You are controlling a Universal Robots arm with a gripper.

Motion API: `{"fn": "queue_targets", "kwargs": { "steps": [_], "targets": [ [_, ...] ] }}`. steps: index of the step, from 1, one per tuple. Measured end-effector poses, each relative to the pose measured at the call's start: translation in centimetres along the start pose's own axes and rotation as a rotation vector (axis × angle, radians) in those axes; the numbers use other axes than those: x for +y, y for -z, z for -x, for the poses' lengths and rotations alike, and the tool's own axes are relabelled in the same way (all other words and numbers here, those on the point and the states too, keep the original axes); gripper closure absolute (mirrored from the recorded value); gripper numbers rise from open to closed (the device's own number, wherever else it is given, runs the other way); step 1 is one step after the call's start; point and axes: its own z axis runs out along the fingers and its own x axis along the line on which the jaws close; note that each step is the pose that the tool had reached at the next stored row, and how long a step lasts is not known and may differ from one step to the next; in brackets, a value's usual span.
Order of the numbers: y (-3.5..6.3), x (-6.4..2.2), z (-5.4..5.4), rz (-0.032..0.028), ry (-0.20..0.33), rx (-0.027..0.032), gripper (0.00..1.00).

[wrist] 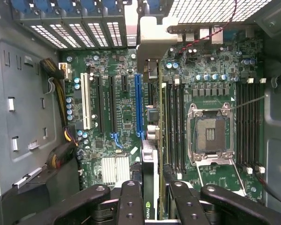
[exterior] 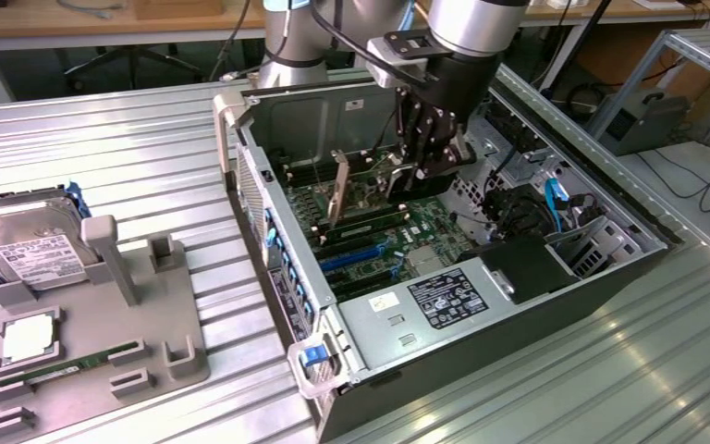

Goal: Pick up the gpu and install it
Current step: 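Insert the gpu into the slot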

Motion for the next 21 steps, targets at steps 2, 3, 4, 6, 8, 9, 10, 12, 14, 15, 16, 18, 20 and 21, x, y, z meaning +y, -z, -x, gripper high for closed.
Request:
{"fn": "queue_targets", "kwargs": {
  "steps": [2, 3, 4, 6, 8, 9, 10, 12, 14, 15, 16, 18, 20, 21],
  "targets": [
    [-0.13, 0.01, 0.0, -0.0001, 0.000, 0.0000, 0.73],
    [-0.19, 0.01, 0.0, -0.0001, 0.000, 0.0001, 0.73],
    [-0.21, 0.01, 0.0, -0.0001, 0.000, 0.0002, 0.73],
    [-0.38, 0.01, 0.0, -0.0003, 0.000, -0.0003, 0.73],
    [-0.54, 0.02, 0.0, -0.0006, 0.000, -0.0001, 0.73],
    [-0.61, 0.02, 0.0, -0.0008, 0.000, -0.0001, 0.73],
    [-0.65, 0.02, 0.0, -0.0008, 0.000, 0.0002, 0.73],
    [-0.68, 0.03, 0.0, -0.0008, 0.000, 0.0000, 0.73],
    [-0.78, 0.03, 0.0, -0.0009, 0.000, -0.0003, 0.73],
    [-0.98, 0.05, 0.0, -0.0009, 0.000, -0.0002, 0.73],
    [-1.14, 0.07, 0.0, -0.0009, 0.000, 0.0000, 0.73],
    [-1.44, 0.12, 0.0, -0.0010, 0.000, -0.0001, 0.73],
    [-1.73, 0.16, 0.0, -0.0014, 0.000, -0.0002, 0.73],
    [-1.86, 0.16, 0.0, -0.0016, 0.001, -0.0001, 0.73]
  ]
}}
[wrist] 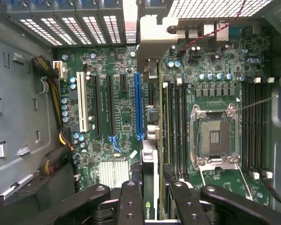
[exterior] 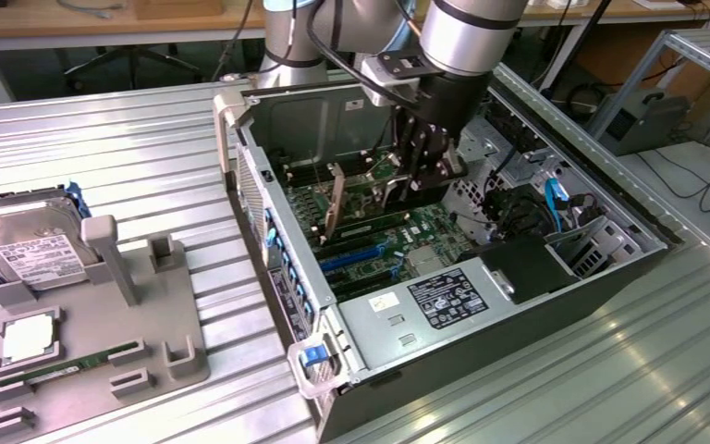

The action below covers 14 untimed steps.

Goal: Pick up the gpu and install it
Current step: 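Insert the gpu into the slot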

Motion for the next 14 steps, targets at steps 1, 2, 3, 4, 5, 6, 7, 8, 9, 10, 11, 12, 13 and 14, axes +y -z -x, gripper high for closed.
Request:
{"fn": "queue_targets", "kwargs": {
  "steps": [1, 2, 3, 4, 5, 6, 7, 8, 9, 10, 11, 12, 13, 14],
  "targets": [
    [-0.17, 0.01, 0.00, -0.0002, 0.000, 0.0000, 0.73],
    [-0.33, 0.03, -0.01, -0.0005, 0.000, 0.0000, 0.73],
    [-0.47, 0.05, -0.01, -0.0008, 0.000, 0.0000, 0.73],
    [-0.52, 0.05, -0.01, -0.0009, 0.001, 0.0000, 0.73],
    [-0.52, 0.05, -0.02, -0.0008, 0.001, 0.0002, 0.73],
    [-0.52, 0.05, -0.02, -0.0008, 0.001, 0.0003, 0.73],
    [-0.52, 0.05, -0.02, -0.0008, 0.001, 0.0002, 0.73],
    [-0.53, 0.05, -0.01, -0.0009, 0.001, 0.0001, 0.73],
    [-0.53, 0.05, -0.01, -0.0008, 0.001, 0.0000, 0.73],
    [-0.53, 0.05, -0.02, -0.0008, 0.001, 0.0001, 0.73],
    [-0.54, 0.05, -0.01, -0.0008, 0.001, 0.0000, 0.73],
    [-0.57, 0.05, -0.01, -0.0009, 0.001, -0.0001, 0.73],
    [-0.64, 0.05, -0.02, -0.0010, 0.001, -0.0004, 0.73],
    [-0.71, 0.05, -0.02, -0.0009, 0.001, -0.0002, 0.73]
  ]
}}
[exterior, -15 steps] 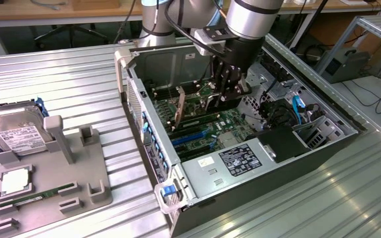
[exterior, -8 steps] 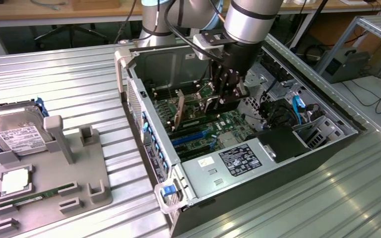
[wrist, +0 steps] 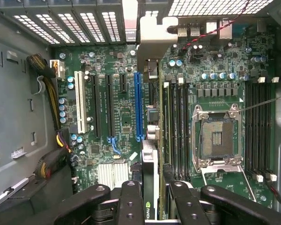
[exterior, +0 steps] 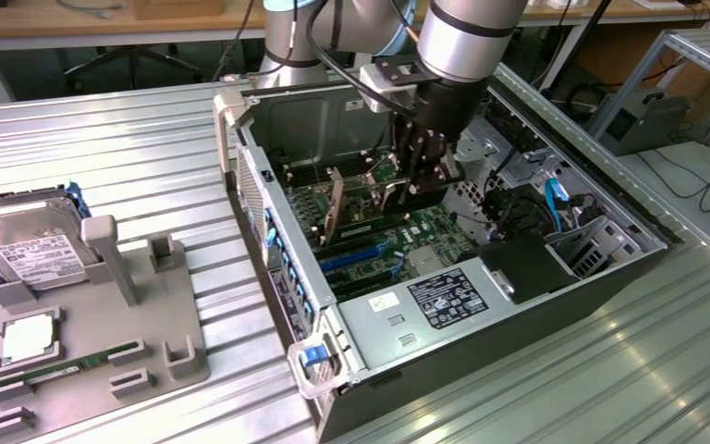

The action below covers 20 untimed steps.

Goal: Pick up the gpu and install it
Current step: 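Insert the gpu into the slot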

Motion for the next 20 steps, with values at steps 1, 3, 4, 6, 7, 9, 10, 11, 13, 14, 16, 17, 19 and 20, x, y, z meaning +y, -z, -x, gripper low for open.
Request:
{"fn": "queue_targets", "kwargs": {
  "steps": [1, 3, 4, 6, 7, 9, 10, 11, 13, 14, 16, 17, 19, 20],
  "targets": [
    [-0.19, 0.01, 0.0, 0.0000, 0.000, 0.0001, 0.73],
    [-0.60, 0.07, 0.0, -0.0004, 0.000, 0.0001, 0.73],
    [-0.66, 0.07, 0.0, -0.0004, 0.000, 0.0001, 0.73],
    [-0.70, 0.10, 0.0, -0.0005, 0.000, 0.0005, 0.73],
    [-0.73, 0.15, 0.0, -0.0010, 0.000, 0.0002, 0.73],
    [-1.47, 0.71, -0.1, -0.0036, 0.005, 0.0001, 0.73],
    [-1.81, 1.17, -0.3, -0.0035, 0.012, 0.0000, 0.73],
    [-1.93, 1.66, -0.6, -0.0035, 0.017, 0.0001, 0.73],
    [-3.17, 2.88, -0.7, -0.0032, 0.034, 0.0001, 0.73],
    [-3.27, 3.20, -0.9, -0.0030, 0.039, 0.0003, 0.73],
    [-3.57, 4.20, -1.1, -0.0029, 0.049, 0.0000, 0.73],
    [-3.57, 4.25, -1.1, -0.0029, 0.049, 0.0001, 0.73],
    [-3.57, 4.57, -1.3, -0.0029, 0.050, 0.0001, 0.73],
    [-3.58, 4.78, -1.3, -0.0028, 0.050, 0.0002, 0.73]
  ]
}}
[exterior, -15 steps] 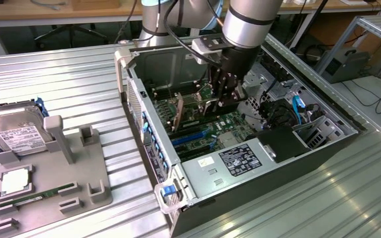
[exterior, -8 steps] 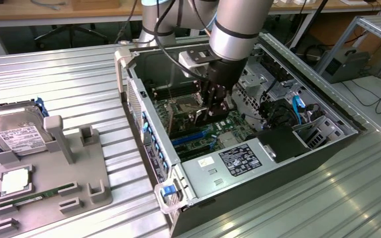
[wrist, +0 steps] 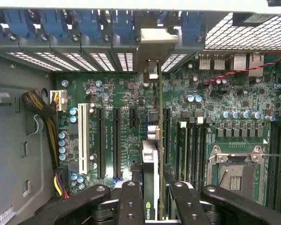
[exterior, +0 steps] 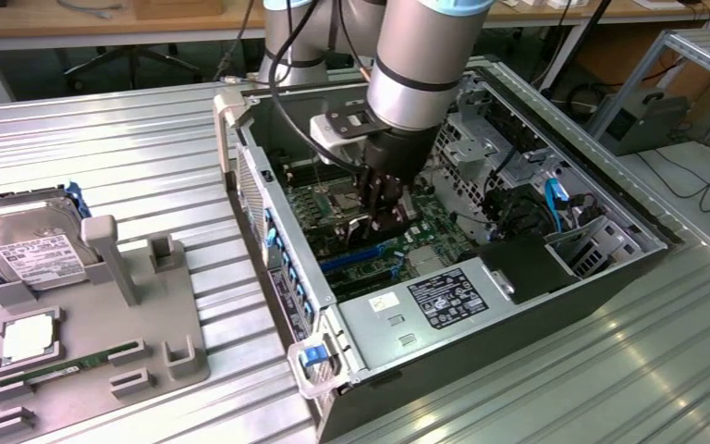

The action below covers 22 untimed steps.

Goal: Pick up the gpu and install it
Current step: 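Insert the gpu into the slot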

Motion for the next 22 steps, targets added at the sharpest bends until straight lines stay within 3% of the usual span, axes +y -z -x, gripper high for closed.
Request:
{"fn": "queue_targets", "kwargs": {
  "steps": [22],
  "targets": [
    [-1.49, 0.34, 0.0, 0.0000, 0.000, 0.0001, 0.73]
  ]
}}
